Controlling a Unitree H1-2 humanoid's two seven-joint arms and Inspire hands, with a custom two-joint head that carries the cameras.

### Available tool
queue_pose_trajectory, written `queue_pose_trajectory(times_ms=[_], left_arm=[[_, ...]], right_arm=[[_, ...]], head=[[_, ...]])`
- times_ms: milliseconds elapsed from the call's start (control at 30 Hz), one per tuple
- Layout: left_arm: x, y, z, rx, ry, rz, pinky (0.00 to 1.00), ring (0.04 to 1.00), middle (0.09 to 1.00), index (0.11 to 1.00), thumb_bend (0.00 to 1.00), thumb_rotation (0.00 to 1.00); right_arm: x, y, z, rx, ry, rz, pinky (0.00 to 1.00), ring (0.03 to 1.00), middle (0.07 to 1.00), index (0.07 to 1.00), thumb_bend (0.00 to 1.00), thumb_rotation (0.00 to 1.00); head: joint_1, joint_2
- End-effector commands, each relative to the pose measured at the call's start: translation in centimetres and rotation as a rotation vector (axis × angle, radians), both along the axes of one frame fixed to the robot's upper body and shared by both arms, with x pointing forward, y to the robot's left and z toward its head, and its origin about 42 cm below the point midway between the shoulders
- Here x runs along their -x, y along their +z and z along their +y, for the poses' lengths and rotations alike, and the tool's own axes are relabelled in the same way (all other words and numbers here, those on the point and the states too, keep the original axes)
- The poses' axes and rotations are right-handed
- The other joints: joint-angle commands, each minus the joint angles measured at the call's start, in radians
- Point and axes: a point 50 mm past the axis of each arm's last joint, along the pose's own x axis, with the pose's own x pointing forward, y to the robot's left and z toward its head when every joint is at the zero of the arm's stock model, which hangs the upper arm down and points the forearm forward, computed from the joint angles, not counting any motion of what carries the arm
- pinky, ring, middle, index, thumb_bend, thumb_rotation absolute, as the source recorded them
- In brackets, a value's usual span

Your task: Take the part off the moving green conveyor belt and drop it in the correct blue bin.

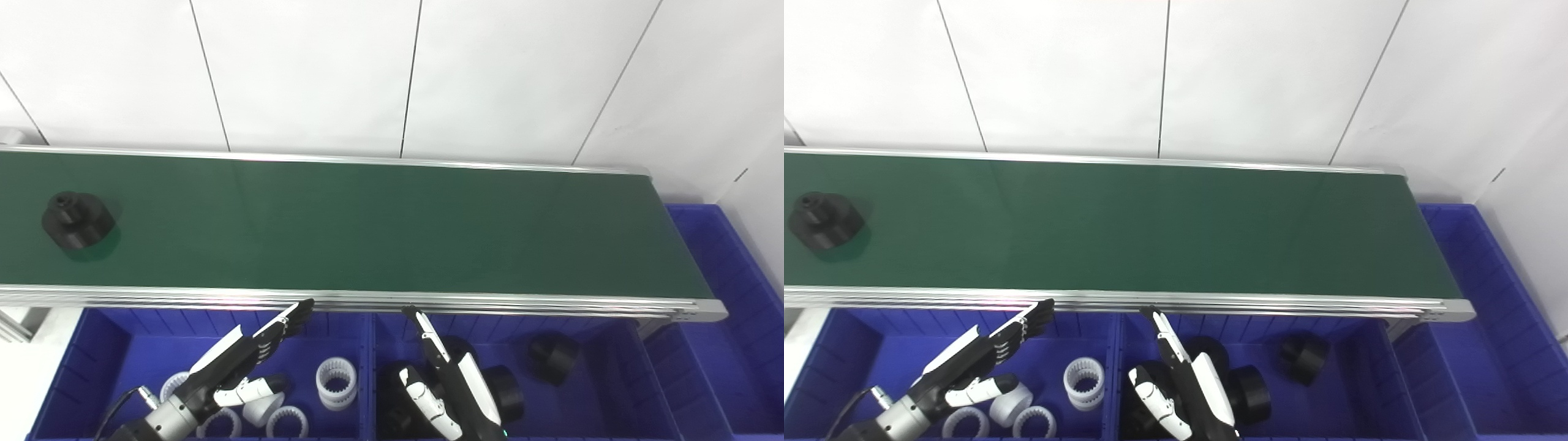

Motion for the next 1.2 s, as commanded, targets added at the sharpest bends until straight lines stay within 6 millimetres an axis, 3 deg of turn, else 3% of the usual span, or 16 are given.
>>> queue_pose_trajectory(times_ms=[0,33,67,167,300,433,767,867,933,1167], left_arm=[[-0.1,-0.1,-0.8,-0.002,0.006,-0.033,0.96,0.985,0.994,0.978,0.52,0.74],[-0.1,-0.6,-1.2,-0.014,0.010,-0.019,0.93,0.969,0.985,0.966,0.52,0.72],[-0.1,-1.1,-1.4,-0.022,0.014,-0.007,0.91,0.956,0.980,0.958,0.53,0.71],[-0.3,-1.6,-1.9,-0.014,0.034,0.003,0.88,0.934,0.967,0.943,0.54,0.67],[-0.7,-1.2,-2.3,-0.005,0.058,-0.021,0.82,0.898,0.941,0.911,0.53,0.62],[-1.1,-0.7,-2.4,-0.011,0.062,-0.048,0.83,0.907,0.947,0.916,0.52,0.63],[-0.9,-0.1,-1.5,-0.008,0.091,-0.069,0.87,0.930,0.957,0.926,0.55,0.62],[-0.9,0.0,-1.2,-0.014,0.096,-0.072,0.86,0.927,0.958,0.929,0.57,0.59],[-0.9,0.0,-1.2,-0.015,0.097,-0.073,0.86,0.927,0.958,0.929,0.57,0.59],[-1.0,0.3,-1.5,-0.022,0.081,-0.084,0.87,0.929,0.959,0.934,0.57,0.56]], right_arm=[[0.5,-0.1,-0.7,-0.008,0.008,-0.035,0.96,0.987,1.000,0.984,0.43,1.00],[0.7,-0.4,-1.1,-0.004,0.010,-0.035,0.95,0.983,1.000,0.986,0.43,1.00],[0.8,-0.7,-1.3,-0.002,0.011,-0.034,0.95,0.980,1.000,0.985,0.41,1.00],[0.5,-1.3,-1.7,-0.005,0.004,-0.028,0.93,0.972,0.996,0.976,0.38,0.98],[-0.3,-1.7,-1.8,0.004,0.004,-0.031,0.91,0.963,0.986,0.959,0.37,0.98],[-0.9,-1.8,-1.9,0.000,0.008,-0.034,0.91,0.968,0.993,0.966,0.37,0.98],[-2.2,0.2,-2.0,-0.026,0.011,-0.110,0.91,0.966,0.992,0.963,0.36,0.96],[-4.0,3.4,-1.2,-0.018,0.027,-0.210,0.88,0.947,0.976,0.952,0.39,1.00],[-4.6,4.4,-1.0,-0.017,0.037,-0.238,0.87,0.946,0.974,0.950,0.39,1.00],[-11.1,14.4,0.7,0.039,0.103,-0.476,0.87,0.926,0.946,0.929,0.45,0.93]], head=[[0.156,-0.136],[0.195,-0.184],[0.212,-0.206],[0.236,-0.241],[0.232,-0.248],[0.226,-0.244],[0.219,-0.204],[0.217,-0.192],[0.217,-0.192],[0.236,-0.185]])
